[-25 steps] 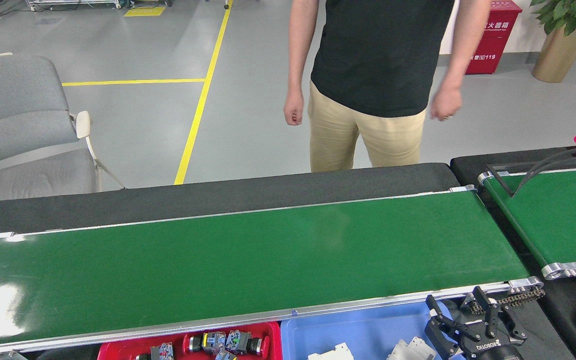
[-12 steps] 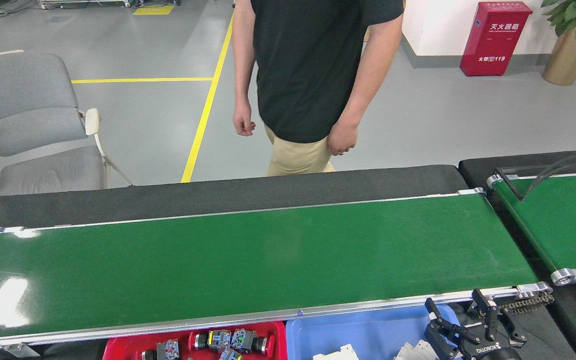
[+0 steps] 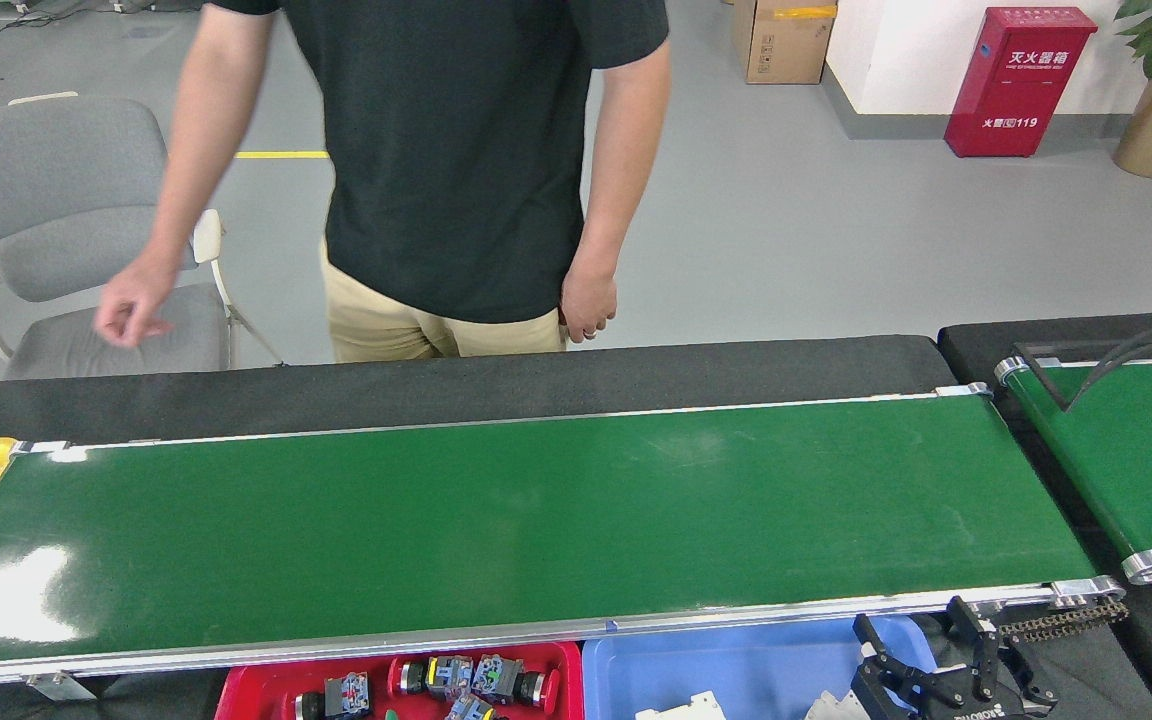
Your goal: Pick switch part from conveyor to tray
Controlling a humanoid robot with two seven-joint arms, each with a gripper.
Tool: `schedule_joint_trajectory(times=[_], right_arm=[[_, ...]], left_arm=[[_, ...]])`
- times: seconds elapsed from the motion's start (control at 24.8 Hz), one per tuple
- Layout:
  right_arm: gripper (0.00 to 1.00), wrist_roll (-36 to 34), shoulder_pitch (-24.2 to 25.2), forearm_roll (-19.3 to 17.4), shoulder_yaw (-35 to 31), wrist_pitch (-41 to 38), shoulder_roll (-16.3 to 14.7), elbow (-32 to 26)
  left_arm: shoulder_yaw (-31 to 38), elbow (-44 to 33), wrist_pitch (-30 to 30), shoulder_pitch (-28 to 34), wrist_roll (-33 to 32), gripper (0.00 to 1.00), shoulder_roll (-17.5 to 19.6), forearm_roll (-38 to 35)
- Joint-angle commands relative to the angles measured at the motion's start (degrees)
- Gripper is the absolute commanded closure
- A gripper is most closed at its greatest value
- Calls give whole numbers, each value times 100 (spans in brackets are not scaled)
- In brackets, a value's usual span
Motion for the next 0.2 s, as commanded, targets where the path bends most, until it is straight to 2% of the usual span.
schedule_joint_trajectory(times=[0.0,0.16], right_arm=[[1,-61,-22,-8,-54,17,76,-87],[1,-280,-39,-8,-204,17,164,-87]], left_arm=[[38,-101,7,-25,50,0,67,22],[100,-109,7,-43,50,0,76,22]])
